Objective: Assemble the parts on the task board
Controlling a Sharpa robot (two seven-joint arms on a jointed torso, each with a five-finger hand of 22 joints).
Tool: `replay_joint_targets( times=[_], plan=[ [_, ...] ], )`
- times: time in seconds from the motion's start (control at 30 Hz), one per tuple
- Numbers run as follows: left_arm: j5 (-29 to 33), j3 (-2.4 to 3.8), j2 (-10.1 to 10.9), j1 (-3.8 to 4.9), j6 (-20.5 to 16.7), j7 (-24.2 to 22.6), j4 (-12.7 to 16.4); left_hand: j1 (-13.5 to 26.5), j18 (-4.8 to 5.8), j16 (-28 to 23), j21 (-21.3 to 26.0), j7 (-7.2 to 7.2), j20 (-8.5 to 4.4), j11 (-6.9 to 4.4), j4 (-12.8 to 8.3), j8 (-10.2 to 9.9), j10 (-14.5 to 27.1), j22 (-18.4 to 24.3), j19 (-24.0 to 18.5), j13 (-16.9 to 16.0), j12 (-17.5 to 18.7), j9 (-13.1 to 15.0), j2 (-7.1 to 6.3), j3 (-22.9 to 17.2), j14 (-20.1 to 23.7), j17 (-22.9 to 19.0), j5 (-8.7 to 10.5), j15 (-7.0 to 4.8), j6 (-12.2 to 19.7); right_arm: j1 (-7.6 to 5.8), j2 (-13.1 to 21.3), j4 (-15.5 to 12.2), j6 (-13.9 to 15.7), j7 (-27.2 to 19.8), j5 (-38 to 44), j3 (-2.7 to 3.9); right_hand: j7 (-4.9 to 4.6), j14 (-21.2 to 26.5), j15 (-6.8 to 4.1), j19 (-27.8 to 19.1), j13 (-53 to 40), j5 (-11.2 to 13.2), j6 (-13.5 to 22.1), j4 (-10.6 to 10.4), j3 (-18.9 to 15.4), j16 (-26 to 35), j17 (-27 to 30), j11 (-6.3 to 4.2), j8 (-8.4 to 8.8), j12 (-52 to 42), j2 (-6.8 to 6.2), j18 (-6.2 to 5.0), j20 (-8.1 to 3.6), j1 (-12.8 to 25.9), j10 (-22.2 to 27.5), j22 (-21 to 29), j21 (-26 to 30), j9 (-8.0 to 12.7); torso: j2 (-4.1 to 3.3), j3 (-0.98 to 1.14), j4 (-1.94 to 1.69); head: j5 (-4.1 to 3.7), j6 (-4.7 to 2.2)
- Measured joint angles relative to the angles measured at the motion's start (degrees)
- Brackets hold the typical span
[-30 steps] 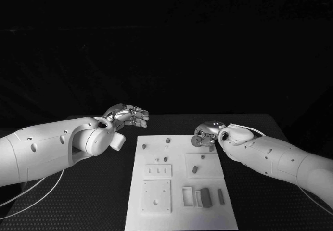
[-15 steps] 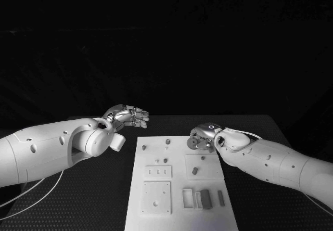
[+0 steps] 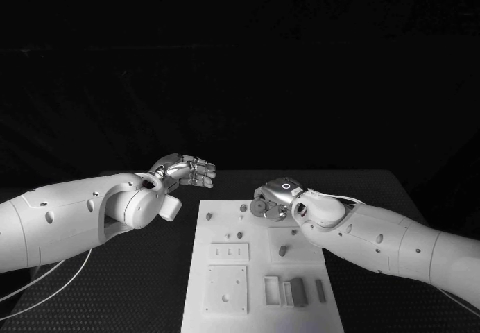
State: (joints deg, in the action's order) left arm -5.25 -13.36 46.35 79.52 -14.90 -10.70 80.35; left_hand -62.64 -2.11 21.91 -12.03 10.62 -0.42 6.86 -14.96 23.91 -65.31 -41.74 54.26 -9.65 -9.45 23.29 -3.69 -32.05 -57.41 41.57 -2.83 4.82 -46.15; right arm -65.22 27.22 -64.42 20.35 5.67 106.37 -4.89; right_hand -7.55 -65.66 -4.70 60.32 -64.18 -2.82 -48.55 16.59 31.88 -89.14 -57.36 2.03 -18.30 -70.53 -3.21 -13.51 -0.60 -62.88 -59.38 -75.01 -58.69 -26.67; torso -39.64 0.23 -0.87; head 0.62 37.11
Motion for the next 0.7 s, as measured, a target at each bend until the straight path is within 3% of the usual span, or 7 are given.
replay_joint_targets(
  times=[0.17,0.7],
  plan=[
    [0.0,0.0,-0.1,0.06,0.0,0.0,0.0,0.0,0.0,0.0,0.0,0.0,0.0,0.0,0.0,0.0,0.0,-0.1,0.0,0.0,0.0,0.0,0.0,0.0,0.0,0.0,0.0,0.0,0.0,0.02,-2.5,-0.1,0.3,0.7,1.2,-0.01,0.04,-0.1,-0.06,0.0,0.1,0.0,0.0,0.0,0.0,0.0,0.0,-0.01,0.0,0.0,-0.13,0.03,-0.02,0.1,0.0,0.0,0.0,0.0,-0.07,0.0,-0.08,0.13,-0.04],
    [-0.1,0.01,-0.8,0.25,0.0,0.0,-0.1,0.0,0.0,0.0,0.0,0.0,0.0,0.0,0.0,0.0,0.0,0.0,0.0,0.0,0.0,0.0,0.0,0.0,0.0,0.1,0.0,0.0,0.0,1.76,-8.0,5.6,0.0,1.6,3.5,-0.61,0.11,-0.2,-0.02,0.1,0.3,0.0,-0.1,-0.2,0.2,0.0,0.3,-0.23,0.23,0.0,-0.35,0.07,0.09,0.4,-0.2,0.0,0.0,0.1,-0.16,-0.01,-0.29,-0.02,0.03]
  ],
)
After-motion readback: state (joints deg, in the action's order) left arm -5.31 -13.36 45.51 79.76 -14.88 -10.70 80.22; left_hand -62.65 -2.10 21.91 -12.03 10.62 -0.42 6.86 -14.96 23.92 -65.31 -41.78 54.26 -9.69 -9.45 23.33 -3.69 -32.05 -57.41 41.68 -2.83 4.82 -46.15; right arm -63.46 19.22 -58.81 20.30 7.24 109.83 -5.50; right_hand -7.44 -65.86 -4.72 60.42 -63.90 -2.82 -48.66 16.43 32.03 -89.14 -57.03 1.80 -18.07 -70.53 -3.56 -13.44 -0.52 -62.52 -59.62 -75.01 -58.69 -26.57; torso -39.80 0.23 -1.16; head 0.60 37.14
